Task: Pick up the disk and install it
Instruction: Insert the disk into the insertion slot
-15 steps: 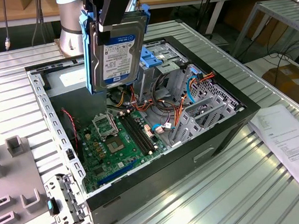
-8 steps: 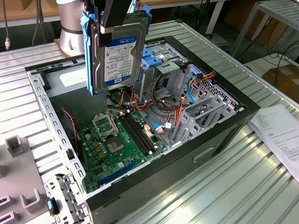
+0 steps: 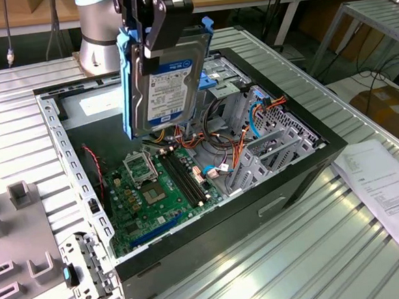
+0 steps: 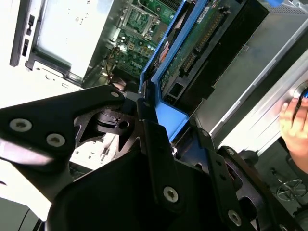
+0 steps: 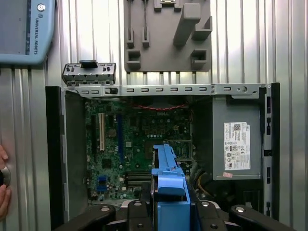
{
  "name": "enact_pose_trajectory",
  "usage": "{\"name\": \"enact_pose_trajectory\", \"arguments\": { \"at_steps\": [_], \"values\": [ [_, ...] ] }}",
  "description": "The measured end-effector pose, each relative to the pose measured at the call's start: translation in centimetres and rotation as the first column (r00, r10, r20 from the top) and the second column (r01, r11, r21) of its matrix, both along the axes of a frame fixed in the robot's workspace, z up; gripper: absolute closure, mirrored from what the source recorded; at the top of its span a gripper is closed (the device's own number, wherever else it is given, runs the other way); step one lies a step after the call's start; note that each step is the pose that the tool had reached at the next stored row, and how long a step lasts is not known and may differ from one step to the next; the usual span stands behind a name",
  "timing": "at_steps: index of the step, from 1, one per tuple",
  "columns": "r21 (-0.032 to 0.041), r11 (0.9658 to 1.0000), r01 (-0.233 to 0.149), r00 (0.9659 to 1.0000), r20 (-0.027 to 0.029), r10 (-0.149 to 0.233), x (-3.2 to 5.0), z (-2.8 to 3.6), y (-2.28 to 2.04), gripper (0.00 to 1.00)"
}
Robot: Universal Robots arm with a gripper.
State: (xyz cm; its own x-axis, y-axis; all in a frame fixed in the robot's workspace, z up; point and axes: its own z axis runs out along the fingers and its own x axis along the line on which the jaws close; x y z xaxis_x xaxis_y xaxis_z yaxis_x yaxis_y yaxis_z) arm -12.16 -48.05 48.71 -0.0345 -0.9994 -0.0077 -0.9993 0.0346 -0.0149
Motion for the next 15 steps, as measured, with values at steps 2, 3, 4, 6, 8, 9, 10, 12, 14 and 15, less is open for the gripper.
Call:
{"name": "enact_pose_trajectory", "arguments": {
  "at_steps": [2,3,4,6,8,9,10,12,14,15],
  "values": [
    [-0.0001,1.0000,0.000,1.0000,-0.0001,0.000,0.00,-0.02,-0.75,0.63],
    [0.0000,1.0000,0.000,1.0000,-0.0001,0.000,0.00,-0.04,-1.08,0.63],
    [-0.0001,1.0000,0.000,1.0000,-0.0001,0.000,0.00,-0.07,-1.50,0.63],
    [-0.0001,1.0000,0.000,1.0000,0.0000,0.000,0.06,-0.16,-2.30,0.63],
    [0.0000,1.0000,0.000,1.0000,0.0000,0.000,0.41,-0.23,-2.66,0.63],
    [0.0001,1.0000,0.000,1.0000,0.0000,0.000,0.62,-0.26,-2.73,0.63],
    [-0.0002,1.0000,0.000,1.0000,-0.0001,0.000,1.08,-0.27,-2.80,0.63],
    [0.0000,1.0000,0.000,1.0000,-0.0001,0.000,1.74,-0.32,-2.87,0.63],
    [-0.0001,1.0000,0.000,1.0000,0.0000,0.000,2.49,-0.35,-2.91,0.63],
    [-0.0001,1.0000,0.000,1.0000,-0.0001,0.000,3.16,-0.38,-2.95,0.63]
  ]
}}
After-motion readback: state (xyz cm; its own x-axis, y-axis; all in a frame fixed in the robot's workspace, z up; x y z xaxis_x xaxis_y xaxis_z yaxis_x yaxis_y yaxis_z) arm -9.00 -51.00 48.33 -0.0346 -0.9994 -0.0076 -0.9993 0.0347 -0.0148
